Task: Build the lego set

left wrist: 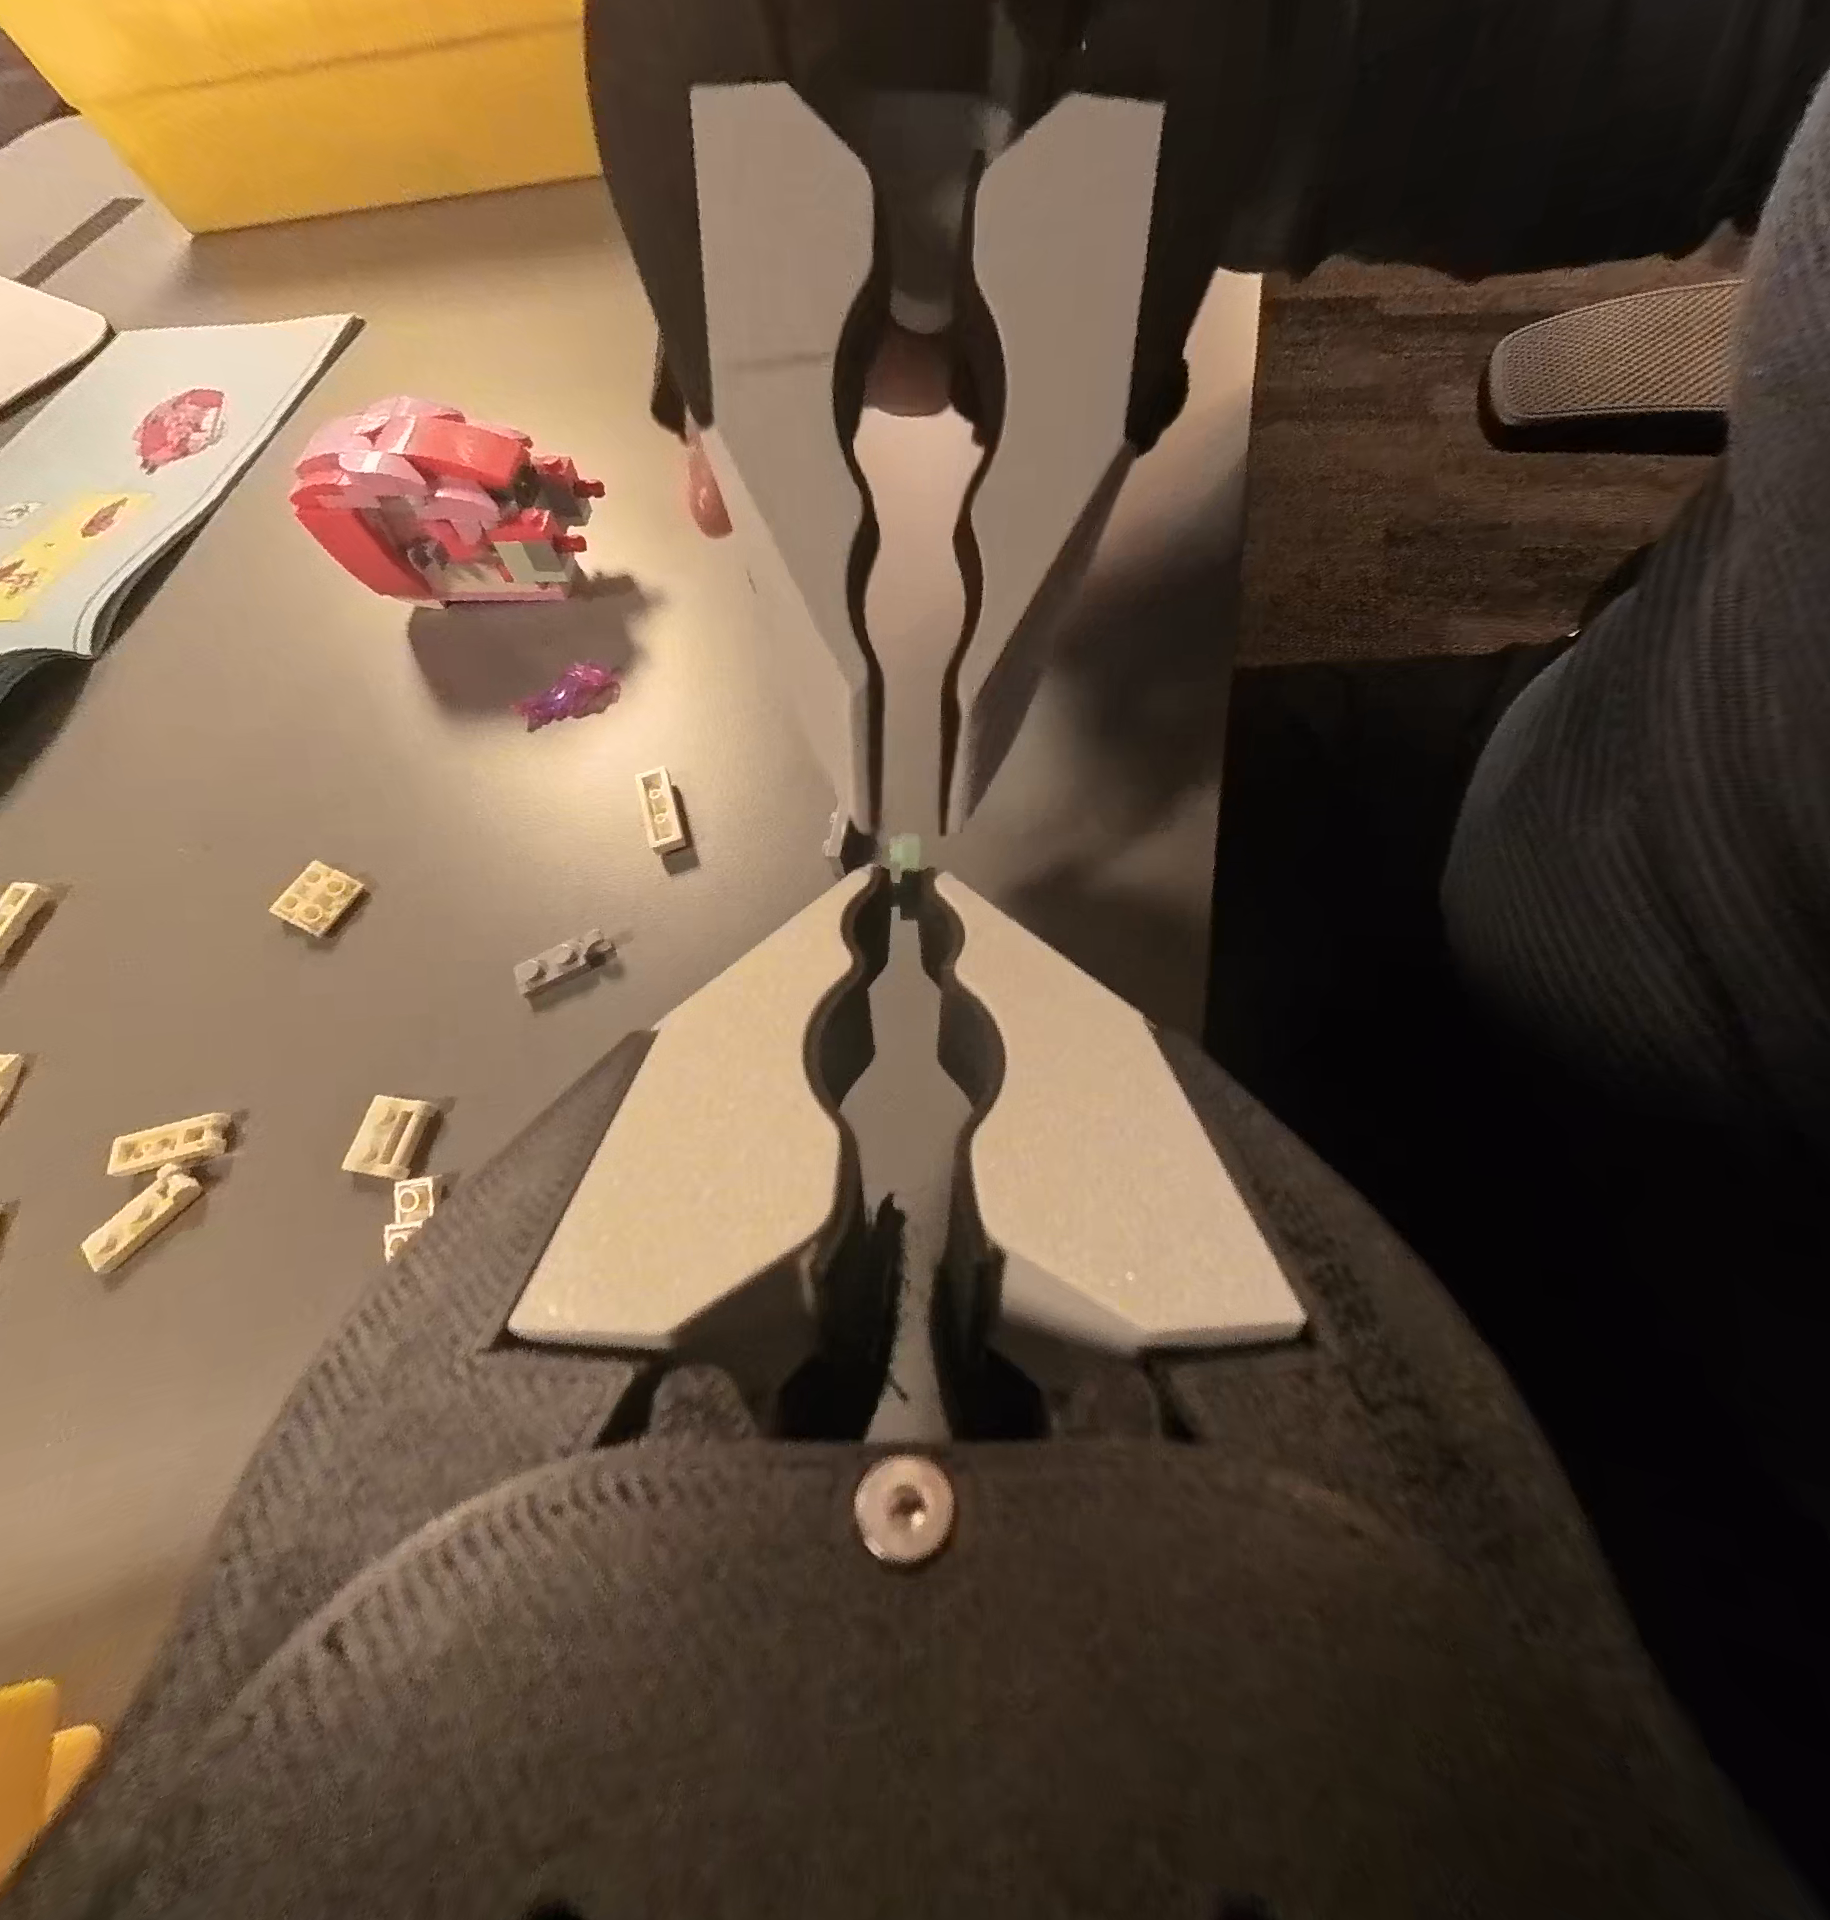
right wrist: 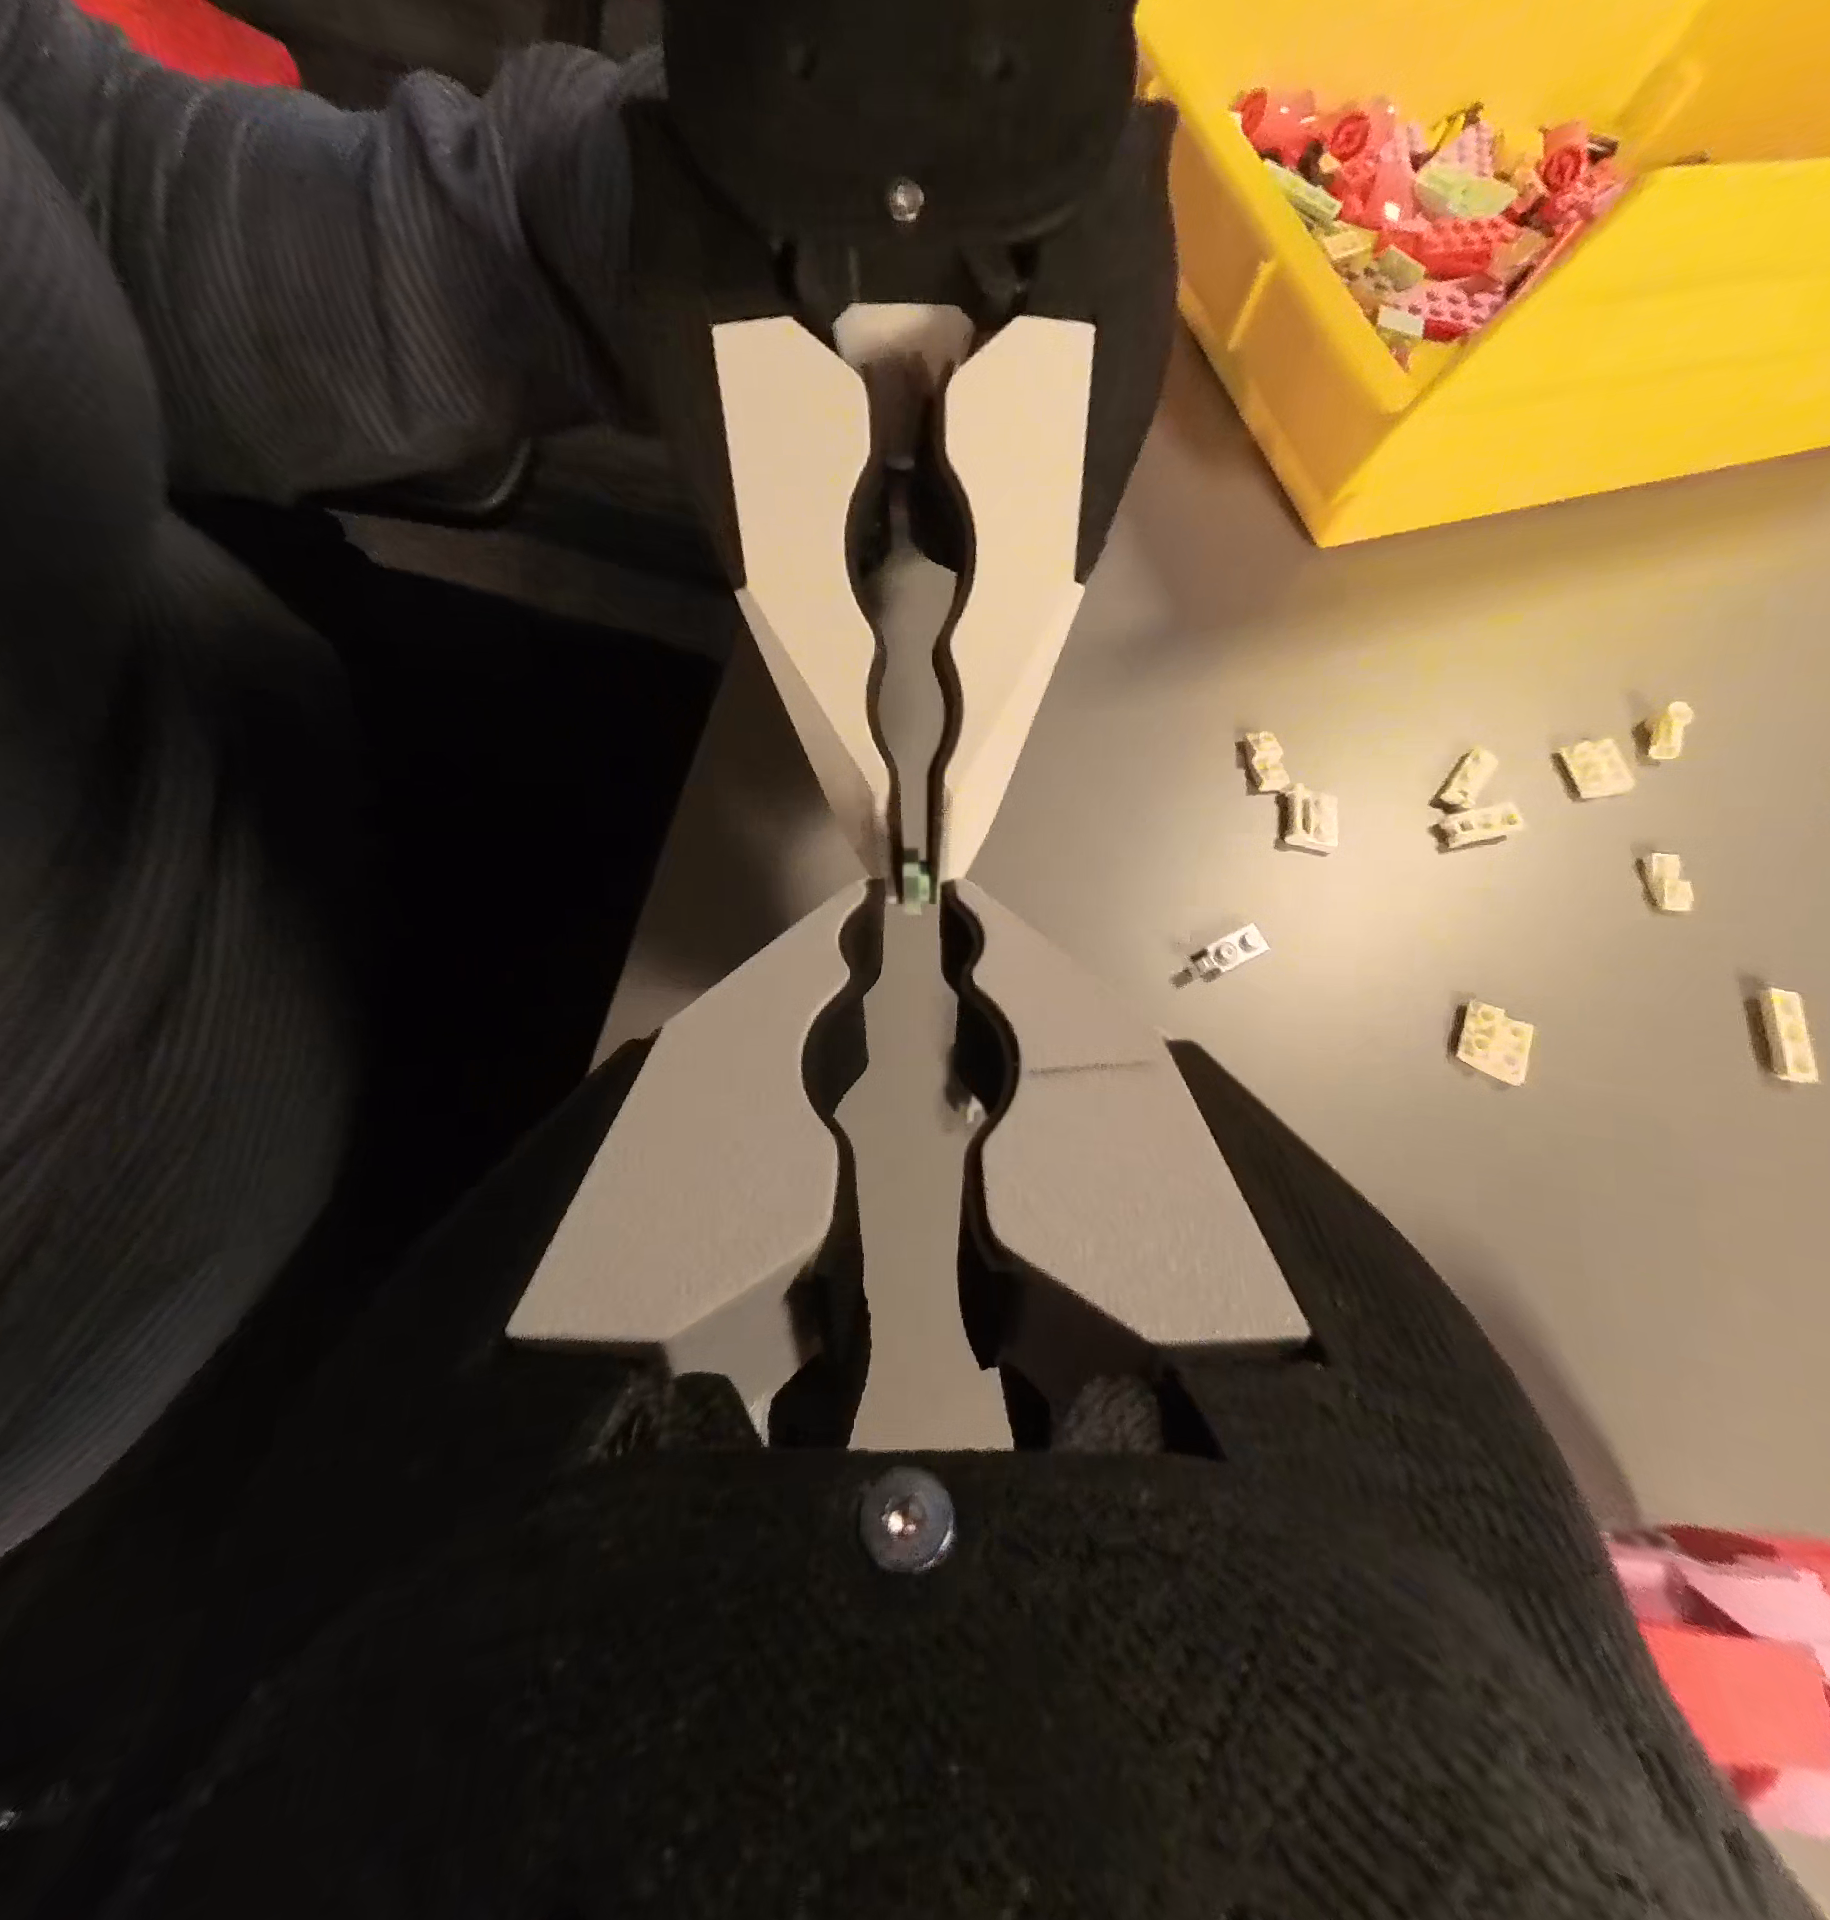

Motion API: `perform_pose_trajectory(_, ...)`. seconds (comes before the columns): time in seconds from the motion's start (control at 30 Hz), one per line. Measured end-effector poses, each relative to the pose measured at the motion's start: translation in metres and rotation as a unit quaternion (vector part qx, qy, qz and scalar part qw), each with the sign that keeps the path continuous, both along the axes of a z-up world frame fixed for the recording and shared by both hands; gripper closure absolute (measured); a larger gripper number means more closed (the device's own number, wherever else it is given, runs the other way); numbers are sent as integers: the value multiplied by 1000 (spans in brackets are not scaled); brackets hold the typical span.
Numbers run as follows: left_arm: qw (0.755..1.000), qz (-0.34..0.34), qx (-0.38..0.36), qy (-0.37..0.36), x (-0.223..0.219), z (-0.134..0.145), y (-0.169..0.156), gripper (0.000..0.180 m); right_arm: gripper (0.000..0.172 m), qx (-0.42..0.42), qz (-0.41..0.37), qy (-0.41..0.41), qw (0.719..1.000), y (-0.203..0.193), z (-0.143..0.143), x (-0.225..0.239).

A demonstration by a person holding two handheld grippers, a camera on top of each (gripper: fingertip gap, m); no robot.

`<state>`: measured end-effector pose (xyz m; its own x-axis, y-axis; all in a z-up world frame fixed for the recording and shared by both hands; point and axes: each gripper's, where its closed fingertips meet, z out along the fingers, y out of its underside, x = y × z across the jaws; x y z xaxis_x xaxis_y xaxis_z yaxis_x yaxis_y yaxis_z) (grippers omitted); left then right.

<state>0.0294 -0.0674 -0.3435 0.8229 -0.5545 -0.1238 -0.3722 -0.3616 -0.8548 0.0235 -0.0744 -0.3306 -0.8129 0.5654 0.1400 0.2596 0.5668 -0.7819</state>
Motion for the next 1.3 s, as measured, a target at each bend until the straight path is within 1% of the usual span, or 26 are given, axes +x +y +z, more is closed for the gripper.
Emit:
perform_pose_trajectory(0.13,1000,-3,2,-4,1,1,-1,176,169,8,6,0,1000,-1,-4,-1)
perform_pose_trajectory(0.23,1000,-5,6,-10,2,3,-1,176,169,8,8,9,1000,-2,-2,-1)
perform_pose_trajectory(0.43,997,10,61,-36,0,21,3,176,170,-14,4,53,998,3,15,-3)
perform_pose_trajectory(0.63,998,7,57,-37,0,19,2,175,170,-19,3,57,998,3,15,-2)
perform_pose_trajectory(0.8,997,9,58,-41,-1,20,2,171,170,-36,-3,67,997,6,21,-4)
perform_pose_trajectory(0.87,997,14,62,-41,-2,21,3,178,170,-41,-3,72,997,6,23,-3)
perform_pose_trajectory(0.97,996,18,71,-43,-2,24,4,178,170,-41,-6,79,996,7,25,-4)
perform_pose_trajectory(1.07,994,20,89,-62,-1,31,6,168,170,-45,-7,83,996,7,28,-4)
perform_pose_trajectory(1.1,993,17,91,-68,0,32,6,168,170,-44,-7,84,995,7,28,-4)
perform_pose_trajectory(1.13,993,17,90,-70,0,33,6,175,170,-44,-6,84,995,7,28,-3)
perform_pose_trajectory(1.3,994,18,78,-79,-1,31,6,176,170,-53,-13,80,995,7,27,-4)
